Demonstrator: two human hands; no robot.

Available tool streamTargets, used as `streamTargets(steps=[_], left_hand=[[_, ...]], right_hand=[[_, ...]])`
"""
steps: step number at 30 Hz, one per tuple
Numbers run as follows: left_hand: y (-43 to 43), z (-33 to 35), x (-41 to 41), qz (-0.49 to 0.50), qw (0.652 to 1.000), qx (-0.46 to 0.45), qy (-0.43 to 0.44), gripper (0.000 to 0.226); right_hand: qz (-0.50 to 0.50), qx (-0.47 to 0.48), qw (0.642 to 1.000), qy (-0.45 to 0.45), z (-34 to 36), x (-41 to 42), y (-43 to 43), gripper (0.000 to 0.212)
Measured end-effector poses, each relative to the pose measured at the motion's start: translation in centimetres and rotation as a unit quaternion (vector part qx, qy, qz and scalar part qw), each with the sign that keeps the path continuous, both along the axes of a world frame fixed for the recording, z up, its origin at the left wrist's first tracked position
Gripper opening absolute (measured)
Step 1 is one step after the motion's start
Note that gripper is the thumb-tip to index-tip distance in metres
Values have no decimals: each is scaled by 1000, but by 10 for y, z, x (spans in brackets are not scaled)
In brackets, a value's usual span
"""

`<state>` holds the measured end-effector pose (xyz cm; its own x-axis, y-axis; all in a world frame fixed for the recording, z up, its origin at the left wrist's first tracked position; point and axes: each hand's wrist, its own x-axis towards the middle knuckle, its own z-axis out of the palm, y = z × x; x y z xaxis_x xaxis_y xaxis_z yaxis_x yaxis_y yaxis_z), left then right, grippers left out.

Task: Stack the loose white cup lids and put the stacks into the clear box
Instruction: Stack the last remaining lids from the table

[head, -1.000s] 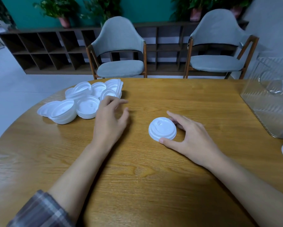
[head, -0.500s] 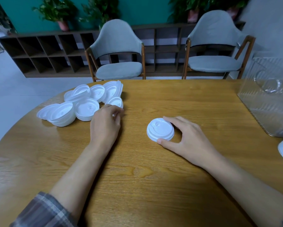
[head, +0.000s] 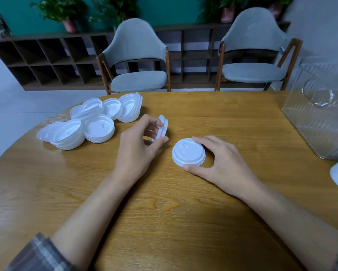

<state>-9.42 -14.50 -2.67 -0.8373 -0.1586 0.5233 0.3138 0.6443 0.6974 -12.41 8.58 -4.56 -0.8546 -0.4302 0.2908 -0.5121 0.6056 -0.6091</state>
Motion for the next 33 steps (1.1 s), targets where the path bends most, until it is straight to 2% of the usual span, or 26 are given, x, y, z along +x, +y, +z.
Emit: streamTargets(steps=[5,9,14,17,19,24,33], left_hand=[[11,5,6,-25,995,97,-14,40],[13,5,5,-26,979,196,-47,37],[11,8,2,-19,947,311,-79,36],[12,8,2,-53,927,348,-128,36],[14,5,2,-76,929,324,-163,34],[15,-8,-2,-66,972,144,-172,25],[17,-6,1,-56,977,97,-180,26]], right_hand=[[-9,1,1000,-6,1,0,-1,85],[-13,-5,1000,-12,-1,0,-1,88],[-12,-4,1000,-16,0,1,-1,90],[-10,-7,1000,-22,0,1,-1,93],[-7,-14,1000,-25,1,1,-1,96],[-4,-27,999,-41,0,0,0,103],[-19,-12,1000,-12,1,2,-1,96]])
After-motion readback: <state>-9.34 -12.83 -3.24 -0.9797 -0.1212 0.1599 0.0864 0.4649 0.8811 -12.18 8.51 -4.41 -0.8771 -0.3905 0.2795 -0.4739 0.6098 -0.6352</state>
